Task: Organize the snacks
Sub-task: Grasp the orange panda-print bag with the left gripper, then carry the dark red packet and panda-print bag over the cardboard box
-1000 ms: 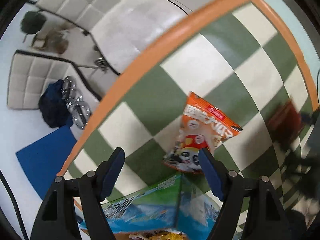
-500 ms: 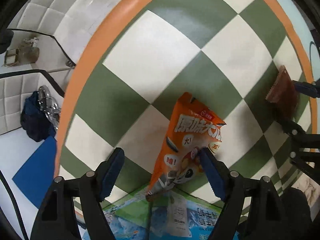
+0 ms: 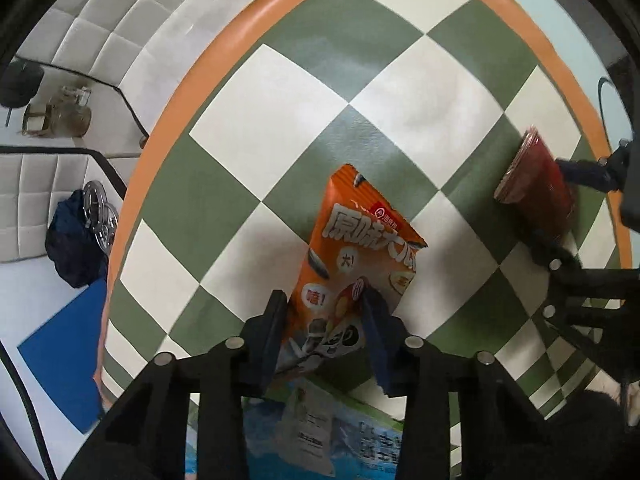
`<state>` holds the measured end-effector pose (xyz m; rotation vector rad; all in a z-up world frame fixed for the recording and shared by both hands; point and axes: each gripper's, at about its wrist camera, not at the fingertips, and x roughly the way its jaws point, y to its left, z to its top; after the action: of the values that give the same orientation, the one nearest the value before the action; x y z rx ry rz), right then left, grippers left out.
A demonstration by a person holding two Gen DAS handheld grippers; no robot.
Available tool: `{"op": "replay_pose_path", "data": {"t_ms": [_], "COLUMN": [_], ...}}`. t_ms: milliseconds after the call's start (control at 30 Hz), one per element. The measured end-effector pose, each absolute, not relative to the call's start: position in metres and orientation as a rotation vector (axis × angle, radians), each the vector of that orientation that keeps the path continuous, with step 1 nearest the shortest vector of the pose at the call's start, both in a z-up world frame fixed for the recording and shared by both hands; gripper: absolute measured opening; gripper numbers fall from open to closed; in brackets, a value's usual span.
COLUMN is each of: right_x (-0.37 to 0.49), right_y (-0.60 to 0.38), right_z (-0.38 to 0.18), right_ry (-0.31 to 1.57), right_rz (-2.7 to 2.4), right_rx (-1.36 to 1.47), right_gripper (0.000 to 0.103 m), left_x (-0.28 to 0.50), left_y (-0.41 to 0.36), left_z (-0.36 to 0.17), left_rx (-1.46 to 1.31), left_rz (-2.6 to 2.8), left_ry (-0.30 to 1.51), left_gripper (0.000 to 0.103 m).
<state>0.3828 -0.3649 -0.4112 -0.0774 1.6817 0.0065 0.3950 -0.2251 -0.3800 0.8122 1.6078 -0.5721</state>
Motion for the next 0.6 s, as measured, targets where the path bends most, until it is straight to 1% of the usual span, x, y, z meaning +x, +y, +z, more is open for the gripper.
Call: {"op": "replay_pose_path", "data": {"t_ms": [67,333,500,533,600], "right_x": [0.382,0.373,0.373,0.375,0.376], "right_y": [-0.367,-0.382,-0.389,-0.389,-0.39], "right_z": [-0.408,-0.376,-0.351,-0.345,-0.337], "right_ry": [1.676,1.624,1.583,1.581,1.575], "right_rz": [0.002,-0.007,-0.007,-0.008,-0.017], "right_rx": [-0.056,0.065,0.083,0.081,0.085], "right_gripper": [0.062,0.062,0.062,0.062,0.062], "left_x": [0.393,0.398,0.393,0.393,0.392], "left_y": [-0.224,-0.215,-0.218,-0.219,-0.222], "left_z": [-0.373,-0.349,-0.343,-0.346,-0.358], "left_rx": [0.777,0.622,0.59,0.603,0.601], "left_rz": [-0.561,-0.503,-0.518,-0.53,-0.544], "left_ry": [1.6,1.581,1.59,1.598,1.639], "left_gripper": [0.03,0.025,0.025,0.026,0.027]}}
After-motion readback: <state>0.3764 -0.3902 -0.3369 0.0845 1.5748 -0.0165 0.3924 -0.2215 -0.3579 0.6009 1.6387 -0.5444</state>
